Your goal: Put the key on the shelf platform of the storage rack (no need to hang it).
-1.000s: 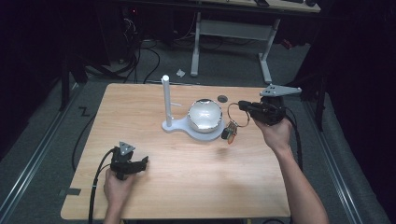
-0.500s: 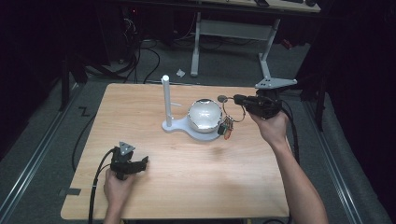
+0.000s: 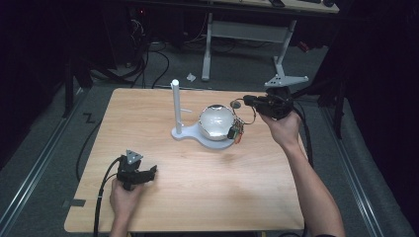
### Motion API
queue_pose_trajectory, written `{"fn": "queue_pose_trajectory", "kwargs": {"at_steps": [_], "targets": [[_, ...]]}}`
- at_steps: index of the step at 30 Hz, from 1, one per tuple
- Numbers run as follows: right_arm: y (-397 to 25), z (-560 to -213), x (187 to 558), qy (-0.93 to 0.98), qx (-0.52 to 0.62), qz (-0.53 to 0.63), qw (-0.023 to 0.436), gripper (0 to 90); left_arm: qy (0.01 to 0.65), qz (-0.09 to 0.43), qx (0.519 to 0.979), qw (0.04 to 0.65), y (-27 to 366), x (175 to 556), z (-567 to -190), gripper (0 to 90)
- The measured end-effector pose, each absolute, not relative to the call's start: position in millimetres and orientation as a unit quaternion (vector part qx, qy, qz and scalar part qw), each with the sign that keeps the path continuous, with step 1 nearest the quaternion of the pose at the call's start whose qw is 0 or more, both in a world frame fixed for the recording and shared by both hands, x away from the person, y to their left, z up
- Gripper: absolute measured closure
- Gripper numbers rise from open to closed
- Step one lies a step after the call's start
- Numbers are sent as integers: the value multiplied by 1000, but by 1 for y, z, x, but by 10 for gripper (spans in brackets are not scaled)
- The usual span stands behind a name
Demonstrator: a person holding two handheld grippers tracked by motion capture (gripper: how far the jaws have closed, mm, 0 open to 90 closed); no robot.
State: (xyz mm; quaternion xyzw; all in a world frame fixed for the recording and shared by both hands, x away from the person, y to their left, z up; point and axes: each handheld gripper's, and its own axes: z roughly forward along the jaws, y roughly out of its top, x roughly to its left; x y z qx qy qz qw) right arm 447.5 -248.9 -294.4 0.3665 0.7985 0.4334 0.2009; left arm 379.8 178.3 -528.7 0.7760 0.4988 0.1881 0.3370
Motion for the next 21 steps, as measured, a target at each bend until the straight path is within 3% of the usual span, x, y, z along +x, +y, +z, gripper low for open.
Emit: {"fn": "queue_pose_trajectory", "kwargs": {"at_steps": [21], "targets": [[-230,-290,475,796,372,434,201,877,499,188,776,337,178,380,-529,219]]}}
